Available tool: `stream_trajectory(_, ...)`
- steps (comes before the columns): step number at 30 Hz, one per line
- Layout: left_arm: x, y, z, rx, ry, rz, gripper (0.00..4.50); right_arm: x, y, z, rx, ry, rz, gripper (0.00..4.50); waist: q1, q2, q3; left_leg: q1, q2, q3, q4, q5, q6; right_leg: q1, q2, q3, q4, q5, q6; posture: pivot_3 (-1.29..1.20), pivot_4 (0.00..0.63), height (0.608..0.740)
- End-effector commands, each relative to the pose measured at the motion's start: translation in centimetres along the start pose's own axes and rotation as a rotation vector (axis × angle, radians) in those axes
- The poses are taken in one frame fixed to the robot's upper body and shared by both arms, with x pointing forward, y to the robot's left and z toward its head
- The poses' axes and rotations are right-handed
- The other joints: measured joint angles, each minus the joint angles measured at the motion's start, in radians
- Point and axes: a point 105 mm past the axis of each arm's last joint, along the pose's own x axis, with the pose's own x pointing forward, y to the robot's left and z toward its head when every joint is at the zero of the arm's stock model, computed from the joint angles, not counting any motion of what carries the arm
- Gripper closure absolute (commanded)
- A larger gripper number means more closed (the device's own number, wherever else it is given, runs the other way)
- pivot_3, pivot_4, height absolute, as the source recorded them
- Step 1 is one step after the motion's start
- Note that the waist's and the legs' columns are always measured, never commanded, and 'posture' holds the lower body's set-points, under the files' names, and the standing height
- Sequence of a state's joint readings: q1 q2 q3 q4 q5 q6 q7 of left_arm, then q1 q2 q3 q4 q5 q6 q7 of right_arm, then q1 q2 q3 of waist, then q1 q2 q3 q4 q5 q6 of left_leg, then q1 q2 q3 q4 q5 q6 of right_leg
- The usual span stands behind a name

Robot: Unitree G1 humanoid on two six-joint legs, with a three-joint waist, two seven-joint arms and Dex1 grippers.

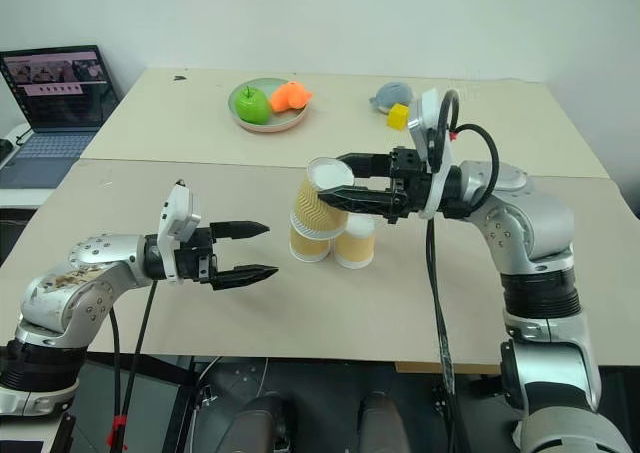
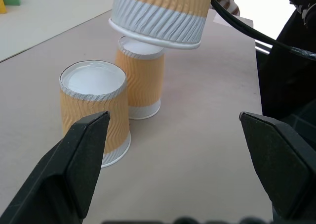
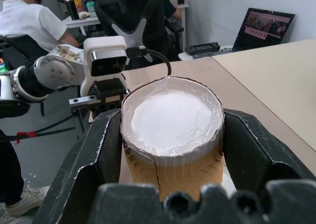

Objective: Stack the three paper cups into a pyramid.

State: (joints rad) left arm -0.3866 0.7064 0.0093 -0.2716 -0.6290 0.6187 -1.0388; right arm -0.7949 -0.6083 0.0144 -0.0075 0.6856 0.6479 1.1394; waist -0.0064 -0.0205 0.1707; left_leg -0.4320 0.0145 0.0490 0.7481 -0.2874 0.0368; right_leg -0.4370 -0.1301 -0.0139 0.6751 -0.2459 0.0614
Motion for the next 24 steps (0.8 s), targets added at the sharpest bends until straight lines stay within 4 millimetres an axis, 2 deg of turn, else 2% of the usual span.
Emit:
stream_trajectory(1, 0.2, -0.4, 1.3, 0.056, -0.029, -0.017, 0.00, 0.2, -0.1, 1.4, -0.081, -0.016, 0.017, 1.85, -0.001, 0.000, 0.000, 0.000, 0.000, 0.000, 0.000, 0.000, 0.000, 0.000, 0.000, 0.000, 0.000, 0.000, 0.000, 0.00, 0.150, 0.678)
stream_trajectory(6, 0.5, -0.5, 1.3, 0.057, -0.032, -0.023, 0.00, 0.3, -1.0, 0.6, -0.101, 0.029, 0.014, 1.85, -0.003, 0.000, 0.000, 0.000, 0.000, 0.000, 0.000, 0.000, 0.000, 0.000, 0.000, 0.000, 0.000, 0.000, 0.000, 0.00, 0.150, 0.678)
stream_trajectory(9, 0.5, -0.6, 1.2, 0.056, -0.033, -0.024, 0.00, 0.2, -1.5, 0.7, -0.113, 0.036, 0.008, 1.85, -0.004, 0.000, 0.000, 0.000, 0.000, 0.000, 0.000, 0.000, 0.000, 0.000, 0.000, 0.000, 0.000, 0.000, 0.000, 0.00, 0.150, 0.678)
stream_trajectory(19, 0.5, -0.6, 1.3, 0.050, -0.039, -0.024, 0.00, 0.1, -2.2, 0.6, -0.128, 0.051, 0.008, 1.85, -0.005, 0.000, 0.000, 0.000, 0.000, 0.001, 0.000, 0.000, 0.000, -0.001, 0.000, 0.000, 0.000, 0.000, 0.000, 0.00, 0.150, 0.678)
stream_trajectory(24, 0.4, -0.4, 1.4, 0.050, -0.042, -0.019, 0.00, 0.2, -2.3, -0.1, -0.122, 0.068, 0.008, 1.85, -0.006, 0.000, 0.000, 0.000, 0.000, 0.001, 0.000, 0.000, 0.000, -0.001, 0.000, 0.000, 0.001, 0.000, 0.000, 0.00, 0.150, 0.678)
